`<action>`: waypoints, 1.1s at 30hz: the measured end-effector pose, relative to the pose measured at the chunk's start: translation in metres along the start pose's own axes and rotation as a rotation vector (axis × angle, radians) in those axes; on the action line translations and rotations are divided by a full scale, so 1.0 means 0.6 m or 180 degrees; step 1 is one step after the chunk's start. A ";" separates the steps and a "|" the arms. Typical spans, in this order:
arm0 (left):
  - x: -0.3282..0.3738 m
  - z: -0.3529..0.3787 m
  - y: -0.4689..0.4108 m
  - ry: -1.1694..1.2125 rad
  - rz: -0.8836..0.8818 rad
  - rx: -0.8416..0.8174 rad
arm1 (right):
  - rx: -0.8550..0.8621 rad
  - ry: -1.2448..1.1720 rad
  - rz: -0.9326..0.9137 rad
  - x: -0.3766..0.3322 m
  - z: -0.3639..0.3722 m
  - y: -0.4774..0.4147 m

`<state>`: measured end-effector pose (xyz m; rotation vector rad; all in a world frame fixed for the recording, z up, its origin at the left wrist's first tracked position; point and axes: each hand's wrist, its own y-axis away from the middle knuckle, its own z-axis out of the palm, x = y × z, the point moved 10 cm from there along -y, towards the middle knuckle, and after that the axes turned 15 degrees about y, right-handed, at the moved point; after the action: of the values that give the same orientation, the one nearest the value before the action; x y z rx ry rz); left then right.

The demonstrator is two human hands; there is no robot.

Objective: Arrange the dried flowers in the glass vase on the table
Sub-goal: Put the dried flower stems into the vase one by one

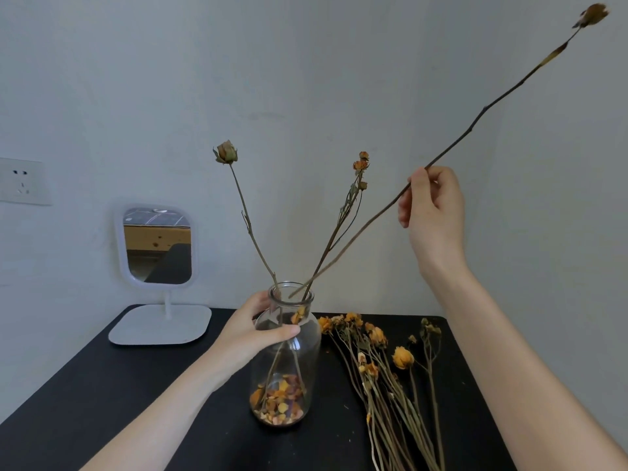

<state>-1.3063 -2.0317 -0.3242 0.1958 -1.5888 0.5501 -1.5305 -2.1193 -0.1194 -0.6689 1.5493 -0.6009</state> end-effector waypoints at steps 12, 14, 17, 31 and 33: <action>-0.004 0.015 -0.011 -0.0073 0.0243 0.0207 | -0.0554 0.0619 -0.0215 -0.007 0.088 0.007; -0.006 0.018 -0.010 -0.0049 0.0250 0.0209 | -0.0853 0.0800 -0.0255 -0.001 0.113 0.019; -0.009 0.018 -0.009 -0.0041 0.0281 0.0210 | -0.1188 0.1182 -0.0406 0.005 0.148 0.036; -0.010 0.018 -0.012 0.0032 0.0352 0.0266 | -0.2417 0.2116 -0.0061 0.087 0.247 0.125; -0.007 0.019 -0.011 0.0051 0.0389 0.0278 | -0.2346 0.1997 -0.0029 0.085 0.244 0.124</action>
<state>-1.3129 -2.0434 -0.3272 0.1601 -1.5696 0.7152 -1.3920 -2.1029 -0.2201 -1.1013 2.3954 -0.2271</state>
